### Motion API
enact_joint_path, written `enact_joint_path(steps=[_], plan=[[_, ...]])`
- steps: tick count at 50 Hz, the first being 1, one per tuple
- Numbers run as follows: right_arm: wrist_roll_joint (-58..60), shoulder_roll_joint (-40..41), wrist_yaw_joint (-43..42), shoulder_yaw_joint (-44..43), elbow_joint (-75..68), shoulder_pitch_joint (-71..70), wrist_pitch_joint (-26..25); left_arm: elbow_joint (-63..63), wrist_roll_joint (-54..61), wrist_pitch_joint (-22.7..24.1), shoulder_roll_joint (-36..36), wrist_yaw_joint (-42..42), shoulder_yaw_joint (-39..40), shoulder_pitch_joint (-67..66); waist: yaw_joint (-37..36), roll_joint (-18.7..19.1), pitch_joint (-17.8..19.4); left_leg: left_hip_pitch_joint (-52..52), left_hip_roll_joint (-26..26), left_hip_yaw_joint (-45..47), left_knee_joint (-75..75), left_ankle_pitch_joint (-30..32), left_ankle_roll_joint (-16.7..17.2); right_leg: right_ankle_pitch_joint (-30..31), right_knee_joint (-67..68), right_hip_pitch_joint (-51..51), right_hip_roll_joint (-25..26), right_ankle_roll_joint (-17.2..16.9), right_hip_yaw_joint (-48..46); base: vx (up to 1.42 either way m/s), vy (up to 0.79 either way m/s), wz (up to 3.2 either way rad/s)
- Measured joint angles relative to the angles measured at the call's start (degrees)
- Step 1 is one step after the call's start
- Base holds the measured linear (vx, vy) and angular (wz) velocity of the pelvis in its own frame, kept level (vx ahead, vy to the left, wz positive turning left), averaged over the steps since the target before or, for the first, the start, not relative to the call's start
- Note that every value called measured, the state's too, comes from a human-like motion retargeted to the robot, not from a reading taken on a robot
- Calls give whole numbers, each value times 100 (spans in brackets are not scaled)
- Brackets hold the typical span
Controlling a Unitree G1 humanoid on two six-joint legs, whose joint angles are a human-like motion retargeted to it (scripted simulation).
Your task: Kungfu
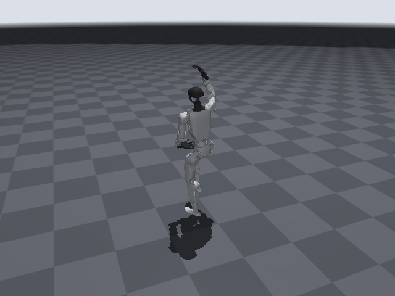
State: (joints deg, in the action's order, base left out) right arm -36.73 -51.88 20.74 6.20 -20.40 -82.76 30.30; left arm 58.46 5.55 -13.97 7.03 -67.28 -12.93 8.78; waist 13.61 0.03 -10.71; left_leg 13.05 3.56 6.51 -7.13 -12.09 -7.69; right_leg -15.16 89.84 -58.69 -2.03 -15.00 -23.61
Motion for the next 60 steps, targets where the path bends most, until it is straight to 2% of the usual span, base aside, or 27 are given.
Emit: enact_joint_path(steps=[6,10,13,15,17,20,22,23,24,25,27,30,32,36,40,42,44,45,46,47,50,51,53,55,57,58,60], plan=[[-307,592,121,-41,38,539,-202,-64,553,-69,-41,224,165,133,-43,-10,88,-102,-55,256,121,98,126,45,-415,209,194,0,180,-7,-1,-28],[-463,1768,360,-23,90,1162,-636,-66,1321,94,-136,698,196,274,-4,-57,167,-40,-37,496,59,102,292,223,-1037,468,618,0,458,-18,-14,-42],[-838,2874,864,364,-4,1814,-1023,5,2078,283,-361,1080,260,501,58,-134,433,72,-58,590,-345,-65,426,576,-1937,1039,908,0,914,-22,-5,-14],[-1172,3513,1403,665,-129,2361,-1478,54,2587,389,-591,1285,329,711,44,-209,708,453,-31,448,-1098,-291,608,870,-2818,1617,911,0,1339,-28,12,5],[-1543,4087,2014,901,-281,2983,-2171,43,3078,463,-852,1408,436,944,-72,-308,938,1010,-231,273,-2012,-602,713,1180,-3879,2147,792,0,1920,-29,16,5],[-2206,4794,2591,1145,-526,3943,-3379,-69,3606,608,-1224,1390,454,1182,-211,-554,1187,1557,-655,479,-2943,-1121,578,2106,-5430,2770,349,0,2683,-28,4,37],[-2691,5237,2602,1266,-725,4573,-3955,-112,3721,632,-1307,1191,307,1256,-445,-465,1248,2055,-575,505,-3629,-1508,564,143,-5210,2713,289,1264,2756,-24,-10,14],[-2989,5424,2479,1359,-790,4848,-4155,-142,3681,604,-1288,1036,229,1250,-529,-459,1213,2397,-508,495,-4073,-1707,638,-531,-4860,2498,199,1968,2670,-22,-28,11],[-3219,5572,2362,1482,-826,5096,-4264,-191,3592,586,-1279,871,161,1217,-613,-480,1195,2702,-507,516,-4429,-1875,667,-744,-4546,2194,163,2220,2609,-26,-29,13],[-3414,5700,2249,1622,-847,5329,-4328,-250,3478,574,-1275,700,97,1169,-698,-514,1185,2989,-539,552,-4739,-2027,675,-727,-4250,1845,155,2247,2560,-37,-15,32],[-3546,5619,2171,1769,-684,5596,-4526,-290,3280,661,-1345,483,-16,1104,-689,-323,1381,3319,-496,431,-5004,-2050,666,-904,-3746,1365,191,2423,2336,-41,-5,63],[-3379,5475,2087,1952,-371,5914,-4581,-151,3267,657,-1428,476,-230,1023,-698,-252,1373,3732,-470,532,-5317,-2108,660,-1253,-3589,1218,69,2707,2188,-25,-7,59],[-3279,5419,2024,1969,-203,5968,-4459,-42,3282,641,-1488,548,-314,867,-633,-111,1320,3799,-481,370,-5300,-2032,693,-1298,-3512,1095,63,2739,2019,-12,-5,76],[-3377,5192,1856,1830,314,5709,-4073,-10,3331,609,-1527,718,-324,625,-663,-108,1121,3487,-493,473,-4824,-1643,816,-1220,-3976,1469,27,2763,2095,0,2,40],[-3640,4514,1550,1090,1228,5093,-3358,-238,3008,833,-1315,958,-106,429,-638,20,960,2816,-537,425,-4082,-766,1166,-989,-4708,2184,96,2778,2072,10,6,37],[-3542,4010,1266,544,1746,4729,-2771,-409,2565,1089,-1079,1027,50,410,-699,77,971,2595,-594,436,-3962,257,1591,-810,-5124,2643,126,2809,2078,16,11,19],[-3208,3459,938,-83,2195,4378,-2118,-546,1959,1403,-787,1077,256,455,-774,67,920,2697,-625,756,-4106,1712,2139,-662,-5417,2915,-29,2778,2121,6,36,58],[-2970,3156,749,-427,2408,4198,-1775,-606,1601,1591,-641,1104,375,519,-743,42,869,2857,-646,1188,-4208,2552,2269,-617,-5464,2922,-302,2681,2103,-7,56,139],[-2680,2907,535,-761,2575,4035,-1435,-640,1237,1821,-441,1189,533,595,-680,19,825,3059,-391,1769,-4414,3340,2269,-541,-5519,2894,-492,2629,1985,-14,46,149],[-2364,2674,280,-1084,2740,3874,-1102,-664,888,2059,-226,1282,695,671,-649,-7,792,3293,-159,2142,-4659,3823,2269,-463,-5619,2918,-611,2607,1892,-17,15,112],[-1239,2076,-853,-1871,3149,3451,-165,-654,41,2790,530,1625,1200,829,-837,-81,795,4169,606,1802,-5626,3310,2269,-184,-6311,3468,-371,2815,1772,3,-31,0],[-822,1883,-1268,-2080,3235,3362,135,-579,-139,2995,798,1827,1312,884,-983,-142,809,4401,823,1702,-5544,3429,2269,-106,-6458,3617,-348,2857,1786,12,-29,-75],[130,1542,-2227,-2423,3380,3176,666,-323,-414,3362,1359,2329,1497,1051,-1274,-326,893,4730,1125,1434,-4817,3715,2269,0,-6620,3849,-376,2889,1941,8,-16,-116],[1274,1304,-3391,-2603,3493,2959,973,62,-564,3701,1961,3014,1554,1226,-1663,-514,1207,4608,1571,720,-3315,3748,2269,101,-6824,4312,-245,2982,2241,1,-25,-161],[2202,1130,-4385,-2670,3618,2703,1085,519,-708,3900,2458,3807,1646,1393,-1726,-589,1429,4507,2230,805,-1823,3058,1356,201,-7000,4577,-303,2944,2243,-17,-15,-72],[2506,1058,-4767,-2684,3690,2576,1122,749,-834,3953,2637,4194,1816,1441,-1664,-670,1435,4521,2364,1018,-1219,2503,934,239,-7055,4565,-444,2892,2185,-25,-6,2],[2806,890,-5272,-2706,3840,2424,1190,1137,-981,4010,2855,4875,2212,1413,-1555,-826,1337,4894,2442,935,-586,1408,494,287,-7125,4447,-746,2786,2056,-15,-1,16]])
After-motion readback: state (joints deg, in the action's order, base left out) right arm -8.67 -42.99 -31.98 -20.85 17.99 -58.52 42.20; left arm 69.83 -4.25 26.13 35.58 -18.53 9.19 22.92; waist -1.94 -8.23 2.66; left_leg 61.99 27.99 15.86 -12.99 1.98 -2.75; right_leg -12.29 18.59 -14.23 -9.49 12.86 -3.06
